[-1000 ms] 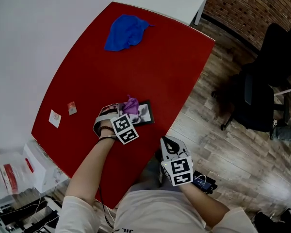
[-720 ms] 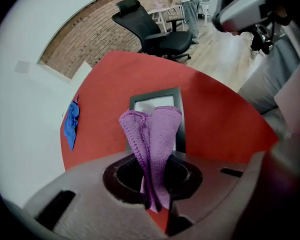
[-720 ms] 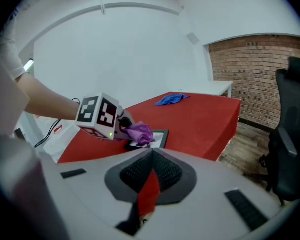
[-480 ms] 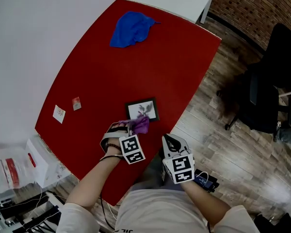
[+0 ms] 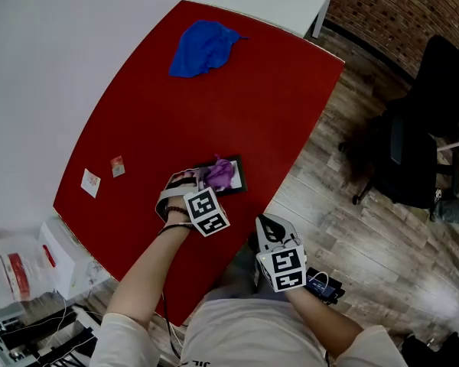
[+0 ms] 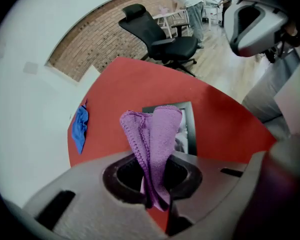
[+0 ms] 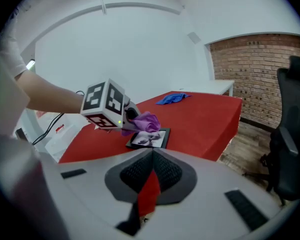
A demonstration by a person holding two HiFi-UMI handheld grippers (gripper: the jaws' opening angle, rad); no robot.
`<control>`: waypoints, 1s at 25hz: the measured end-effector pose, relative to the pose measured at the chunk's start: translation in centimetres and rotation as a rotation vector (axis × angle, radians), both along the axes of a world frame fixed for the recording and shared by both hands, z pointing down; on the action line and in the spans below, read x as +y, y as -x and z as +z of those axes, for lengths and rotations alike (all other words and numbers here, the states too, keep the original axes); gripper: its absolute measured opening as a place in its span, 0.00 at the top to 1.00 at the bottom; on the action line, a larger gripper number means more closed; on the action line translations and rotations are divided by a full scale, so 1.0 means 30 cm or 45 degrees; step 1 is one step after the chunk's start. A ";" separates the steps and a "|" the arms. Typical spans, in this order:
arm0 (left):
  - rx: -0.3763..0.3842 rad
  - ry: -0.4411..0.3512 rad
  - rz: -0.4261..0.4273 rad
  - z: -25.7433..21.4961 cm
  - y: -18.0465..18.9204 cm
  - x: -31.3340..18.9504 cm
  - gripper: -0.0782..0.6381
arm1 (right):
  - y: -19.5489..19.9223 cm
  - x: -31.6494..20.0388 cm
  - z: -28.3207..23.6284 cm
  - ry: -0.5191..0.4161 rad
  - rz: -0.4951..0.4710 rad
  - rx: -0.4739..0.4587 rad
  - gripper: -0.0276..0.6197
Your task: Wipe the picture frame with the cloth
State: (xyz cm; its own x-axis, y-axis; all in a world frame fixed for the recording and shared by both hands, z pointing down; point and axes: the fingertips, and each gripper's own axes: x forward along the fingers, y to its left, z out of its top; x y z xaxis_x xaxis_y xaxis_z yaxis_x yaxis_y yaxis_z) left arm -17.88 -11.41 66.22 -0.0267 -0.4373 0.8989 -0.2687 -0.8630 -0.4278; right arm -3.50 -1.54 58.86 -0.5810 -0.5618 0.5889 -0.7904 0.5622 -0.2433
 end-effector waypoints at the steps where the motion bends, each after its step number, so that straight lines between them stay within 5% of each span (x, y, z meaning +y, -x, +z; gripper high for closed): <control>1: -0.016 -0.018 0.000 0.003 0.000 -0.035 0.81 | -0.009 0.000 0.001 0.003 0.008 0.002 0.95; 9: -0.084 0.025 0.021 0.073 -0.018 -0.088 0.81 | -0.074 -0.019 0.019 0.016 0.059 0.004 0.95; 25: -0.031 0.143 0.104 0.045 -0.143 0.249 0.81 | -0.026 -0.016 0.032 0.017 -0.017 -0.002 0.95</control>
State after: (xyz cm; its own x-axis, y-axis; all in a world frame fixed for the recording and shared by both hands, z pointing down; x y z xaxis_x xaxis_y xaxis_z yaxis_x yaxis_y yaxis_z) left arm -13.59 -3.95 67.59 -0.0176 -0.3356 0.9418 -0.1863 -0.9244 -0.3329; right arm -2.73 -2.02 59.80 -0.5890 -0.5464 0.5954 -0.7827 0.5692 -0.2519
